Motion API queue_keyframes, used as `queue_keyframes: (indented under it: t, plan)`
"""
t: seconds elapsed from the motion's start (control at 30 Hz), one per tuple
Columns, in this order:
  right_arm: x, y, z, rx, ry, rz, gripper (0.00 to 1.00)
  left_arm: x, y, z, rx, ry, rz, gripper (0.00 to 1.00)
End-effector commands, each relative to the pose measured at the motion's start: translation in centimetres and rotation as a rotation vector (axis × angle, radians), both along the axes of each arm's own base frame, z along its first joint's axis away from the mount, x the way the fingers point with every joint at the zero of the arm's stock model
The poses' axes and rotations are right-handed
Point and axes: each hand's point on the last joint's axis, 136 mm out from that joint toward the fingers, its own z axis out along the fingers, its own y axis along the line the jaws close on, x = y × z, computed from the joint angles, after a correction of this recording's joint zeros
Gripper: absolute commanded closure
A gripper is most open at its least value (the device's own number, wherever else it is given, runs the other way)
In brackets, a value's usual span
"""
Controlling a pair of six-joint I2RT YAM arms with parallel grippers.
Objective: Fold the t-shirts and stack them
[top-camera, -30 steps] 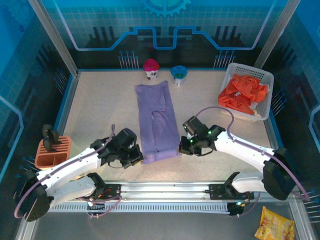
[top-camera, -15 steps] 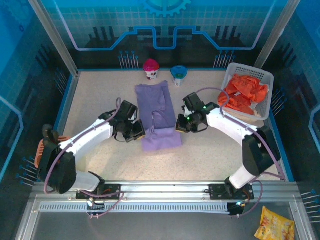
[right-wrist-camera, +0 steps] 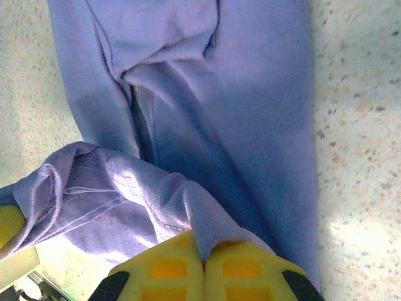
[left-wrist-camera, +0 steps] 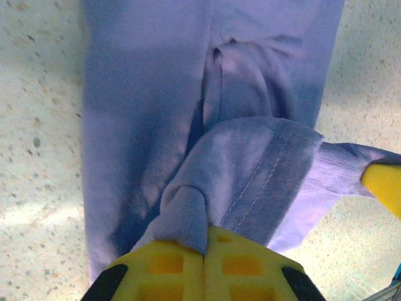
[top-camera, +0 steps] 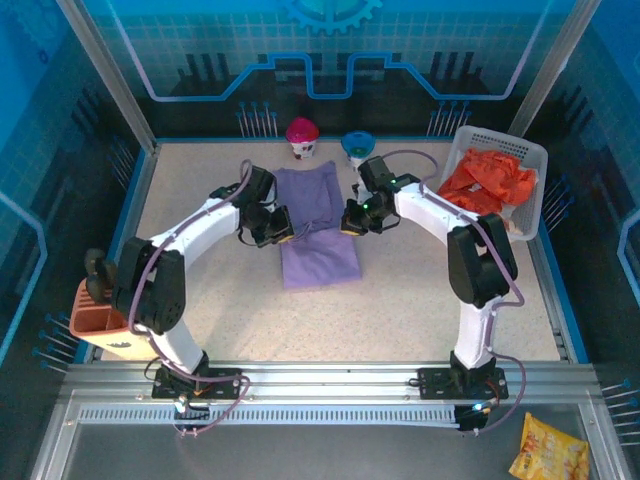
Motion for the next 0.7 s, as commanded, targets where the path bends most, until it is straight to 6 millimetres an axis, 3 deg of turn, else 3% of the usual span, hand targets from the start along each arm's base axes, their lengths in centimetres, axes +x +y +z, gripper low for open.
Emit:
queue_keyframes:
  t: [0.0,0.1,0.13,0.23,0.27,0.33,0.47,0.53,0.67]
  plan:
    - [1.3,-0.4,-0.4,0.017,0.015,0.003,1.0,0.9,0.5,-0.8,-0.002,0.022,-0.024,1.0]
    - [2.1,-0.2,-1.4,0.014,0.03,0.007,0.98,1.3,0.8,-2.3,0.01,0.047,-0.024,0.95]
    - [2.4,-0.2,-1.8,0.009,0.038,0.006,0.92,1.5,1.1,-2.9,0.017,0.059,-0.025,0.87]
    - [2.8,-0.1,-2.4,0.016,0.043,0.015,0.57,1.7,1.9,-4.5,0.051,0.093,-0.024,0.63]
    - [2.8,-0.2,-2.4,0.014,0.039,0.018,0.53,1.8,2.3,-4.7,0.063,0.094,-0.02,0.55]
    - [2.6,-0.4,-1.7,0.012,0.015,0.026,0.41,1.8,3.0,-4.1,0.082,0.075,-0.013,0.4]
    - [1.2,-1.5,0.0,-0.003,-0.034,0.039,0.14,1.2,4.0,-1.1,0.118,0.009,-0.018,0.26]
    - [-0.3,-2.2,0.4,-0.013,-0.038,0.038,0.11,0.2,4.0,-0.1,0.101,-0.005,-0.027,0.22]
    - [-4.6,-3.5,-0.4,0.009,-0.005,0.015,0.12,-3.7,2.8,-0.8,-0.015,0.026,-0.032,0.22]
